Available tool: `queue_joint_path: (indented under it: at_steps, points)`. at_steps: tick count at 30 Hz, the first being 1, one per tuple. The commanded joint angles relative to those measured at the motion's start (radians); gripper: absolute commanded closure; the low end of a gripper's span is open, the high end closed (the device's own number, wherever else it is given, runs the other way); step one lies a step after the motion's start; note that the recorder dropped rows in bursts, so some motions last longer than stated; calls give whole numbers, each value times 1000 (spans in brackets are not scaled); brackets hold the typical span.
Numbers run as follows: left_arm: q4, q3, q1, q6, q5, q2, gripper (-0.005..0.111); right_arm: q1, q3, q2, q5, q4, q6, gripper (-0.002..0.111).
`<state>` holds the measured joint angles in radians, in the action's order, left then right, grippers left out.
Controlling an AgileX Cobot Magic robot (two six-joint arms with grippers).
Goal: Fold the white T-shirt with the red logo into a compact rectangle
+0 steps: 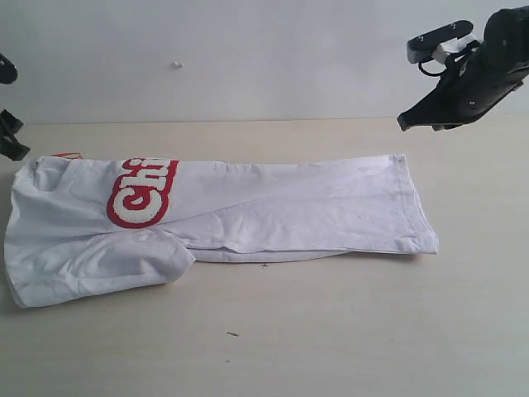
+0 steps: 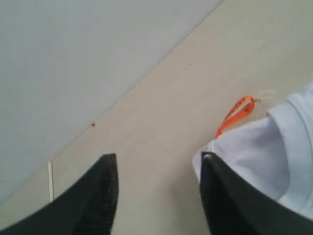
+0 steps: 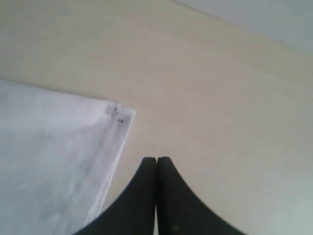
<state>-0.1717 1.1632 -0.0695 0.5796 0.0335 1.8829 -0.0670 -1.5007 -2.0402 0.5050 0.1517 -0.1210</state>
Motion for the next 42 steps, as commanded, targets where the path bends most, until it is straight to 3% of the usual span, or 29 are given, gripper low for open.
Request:
queue_joint_path:
  at_steps: [1, 3, 8, 11, 13, 15, 18, 24, 28, 34, 42]
  points:
    - [6, 1, -1, -127, -141, -49, 86, -4, -6, 2, 75, -140, -137, 108]
    - [20, 1, 6, -141, -232, -56, 106, -4, -6, 2, 119, -257, -226, 108]
    - [66, 1, 53, -96, -505, -56, 107, -4, 9, 2, 229, -400, -323, 108]
    - [262, 1, 88, 123, -678, -56, 107, -4, 32, 2, 260, -400, -324, 108]
    - [479, 1, 101, 303, -772, -56, 107, -4, 60, 2, 250, -400, -329, 108]
    - [626, -1, 107, 428, -810, -56, 107, -4, 90, 2, 223, -400, -329, 108]
    - [691, -24, 126, 433, -769, -56, 107, -4, 130, 1, 170, -400, -326, 108]
    - [614, -96, 160, 427, -599, -7, 107, -4, 139, -33, 119, -408, -321, 108]
    - [628, -97, 160, 302, -379, 40, 107, -4, 137, -89, 96, -413, -323, 108]
    - [687, -82, 160, 275, -119, 86, 107, -4, 126, -148, 66, -413, -327, 108]
    - [712, 21, 160, 271, -169, 261, 107, -4, 106, -158, 65, -405, -329, 108]
